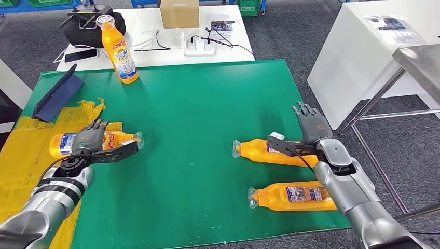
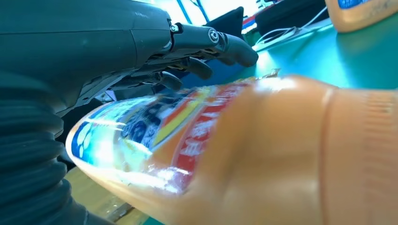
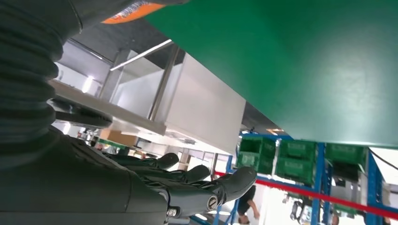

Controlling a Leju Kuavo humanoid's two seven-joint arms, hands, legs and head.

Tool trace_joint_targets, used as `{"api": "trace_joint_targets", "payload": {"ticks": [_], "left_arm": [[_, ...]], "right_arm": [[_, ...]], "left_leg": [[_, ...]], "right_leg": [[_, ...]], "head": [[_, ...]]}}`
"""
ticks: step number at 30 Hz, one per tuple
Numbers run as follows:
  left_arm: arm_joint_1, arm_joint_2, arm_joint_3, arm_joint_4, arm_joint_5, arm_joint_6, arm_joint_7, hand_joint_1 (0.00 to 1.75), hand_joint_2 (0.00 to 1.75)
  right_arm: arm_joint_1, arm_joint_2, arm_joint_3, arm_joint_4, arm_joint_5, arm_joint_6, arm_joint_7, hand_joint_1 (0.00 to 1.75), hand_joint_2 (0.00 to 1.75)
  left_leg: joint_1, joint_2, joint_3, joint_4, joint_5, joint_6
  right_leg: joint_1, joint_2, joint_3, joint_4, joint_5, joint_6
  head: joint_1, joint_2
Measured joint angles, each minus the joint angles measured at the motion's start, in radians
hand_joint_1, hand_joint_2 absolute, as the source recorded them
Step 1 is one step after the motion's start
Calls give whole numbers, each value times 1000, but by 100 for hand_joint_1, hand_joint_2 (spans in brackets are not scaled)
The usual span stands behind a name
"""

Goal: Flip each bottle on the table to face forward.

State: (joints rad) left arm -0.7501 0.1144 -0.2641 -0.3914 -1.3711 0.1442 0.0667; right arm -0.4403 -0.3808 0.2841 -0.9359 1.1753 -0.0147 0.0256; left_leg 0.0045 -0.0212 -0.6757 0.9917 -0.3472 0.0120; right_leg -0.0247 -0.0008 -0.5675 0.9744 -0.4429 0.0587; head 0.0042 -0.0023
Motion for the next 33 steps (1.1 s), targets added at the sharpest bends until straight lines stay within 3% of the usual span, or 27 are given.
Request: {"api": "trace_joint_targets", "payload": {"ticks": [12, 21, 26, 33], "left_arm": [[-29, -42, 69, -9, 155, 81, -112, 0, 175], [-18, -45, 77, -32, 200, 114, -116, 0, 175], [20, -39, 83, -66, 232, 151, -110, 0, 175], [85, -34, 106, -141, 279, 173, -139, 0, 175]], "right_arm": [[-42, 5, 24, 98, -201, 96, -137, 0, 175], [6, 21, 51, 16, -213, 2, -86, 0, 175], [86, 72, 41, -146, -132, -179, -20, 0, 175], [165, 104, 52, -391, -140, -47, -2, 0, 175]], "left_leg": [[1, 0, 2, 0, 0, 0], [1, 0, 2, 0, 0, 0], [0, 0, 1, 0, 0, 0], [1, -1, 0, 0, -1, -1]], "right_leg": [[0, 0, 3, 0, 0, 0], [1, 0, 3, 0, 0, 0], [1, 0, 2, 0, 0, 0], [1, -1, 0, 0, -1, -1]], "head": [[0, 0], [0, 0], [0, 0], [0, 0]]}}
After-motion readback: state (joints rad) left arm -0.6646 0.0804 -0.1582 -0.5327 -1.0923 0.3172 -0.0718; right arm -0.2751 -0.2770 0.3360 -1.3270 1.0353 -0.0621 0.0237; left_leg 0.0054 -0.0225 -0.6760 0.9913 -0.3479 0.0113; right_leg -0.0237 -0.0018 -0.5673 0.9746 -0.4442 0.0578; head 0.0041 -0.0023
